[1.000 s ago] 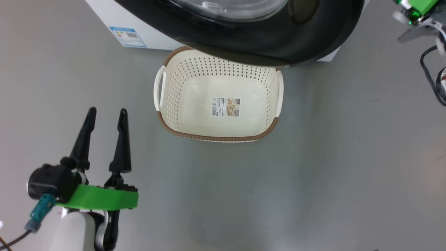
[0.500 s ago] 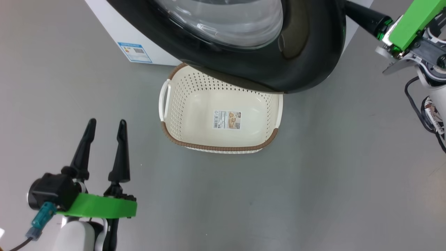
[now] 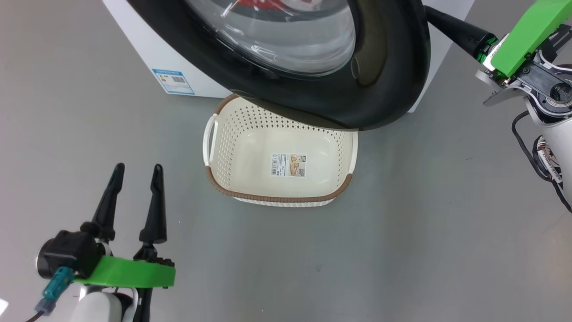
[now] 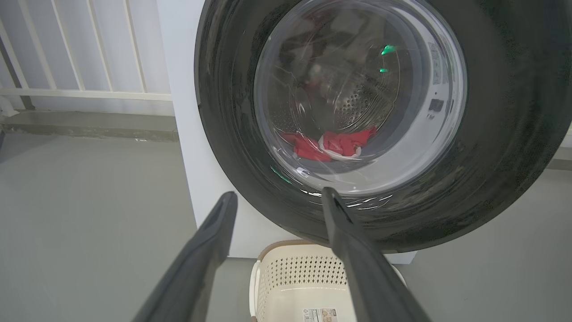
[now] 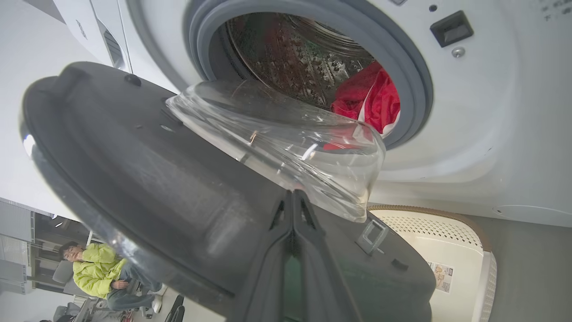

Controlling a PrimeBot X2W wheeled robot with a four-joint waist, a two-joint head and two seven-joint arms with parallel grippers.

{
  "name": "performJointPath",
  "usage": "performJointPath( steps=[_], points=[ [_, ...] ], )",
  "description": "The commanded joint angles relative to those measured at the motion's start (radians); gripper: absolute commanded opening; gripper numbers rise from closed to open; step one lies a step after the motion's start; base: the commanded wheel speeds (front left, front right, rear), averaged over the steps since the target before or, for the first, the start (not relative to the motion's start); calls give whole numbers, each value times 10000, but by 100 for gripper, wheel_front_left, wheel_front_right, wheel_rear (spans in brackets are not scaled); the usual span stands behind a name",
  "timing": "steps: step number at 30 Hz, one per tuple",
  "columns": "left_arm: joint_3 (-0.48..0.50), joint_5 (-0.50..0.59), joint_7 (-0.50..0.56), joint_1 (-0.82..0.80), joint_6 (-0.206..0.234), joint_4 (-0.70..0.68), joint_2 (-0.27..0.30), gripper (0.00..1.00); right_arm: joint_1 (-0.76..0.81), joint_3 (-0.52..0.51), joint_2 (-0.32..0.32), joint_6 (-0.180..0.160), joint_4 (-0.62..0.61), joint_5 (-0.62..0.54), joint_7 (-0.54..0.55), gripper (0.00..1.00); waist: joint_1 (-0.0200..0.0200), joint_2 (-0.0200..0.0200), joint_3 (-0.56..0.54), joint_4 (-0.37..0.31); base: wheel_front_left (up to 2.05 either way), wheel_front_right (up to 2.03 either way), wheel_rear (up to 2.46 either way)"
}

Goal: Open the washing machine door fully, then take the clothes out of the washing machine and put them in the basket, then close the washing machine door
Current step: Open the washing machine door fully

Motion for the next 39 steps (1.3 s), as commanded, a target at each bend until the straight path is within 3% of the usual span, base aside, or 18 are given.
performJointPath(
  steps=[1,3,6,7,8,25,39],
  points=[
    [362,103,-82,66,-31,-232,260,100,245,-30,69,19,-239,-66,-86,25,0,0,-18,-27,0,0,0],
    [359,105,-82,88,-31,-239,266,100,273,-87,53,19,-280,-49,-165,30,0,0,-48,-66,0,0,0],
    [349,107,-82,129,-31,-249,271,100,366,-206,9,19,-426,-5,-326,48,0,0,-110,-135,0,0,0],
    [347,111,-82,145,-31,-248,272,100,410,-261,-7,19,-487,3,-419,83,0,0,-132,-162,0,0,0],
    [342,116,-82,156,-31,-244,271,100,461,-304,-26,19,-548,-2,-513,100,0,0,-157,-186,0,0,0],
    [501,147,-82,208,-31,-444,310,100,2383,-575,-1174,19,-3696,-1273,-3038,100,0,0,-77,-567,0,0,0],
    [582,183,-82,221,-31,-586,329,100,4641,-596,-1949,19,-5217,-3519,-6422,100,0,0,64,-710,0,0,0]
  ],
)
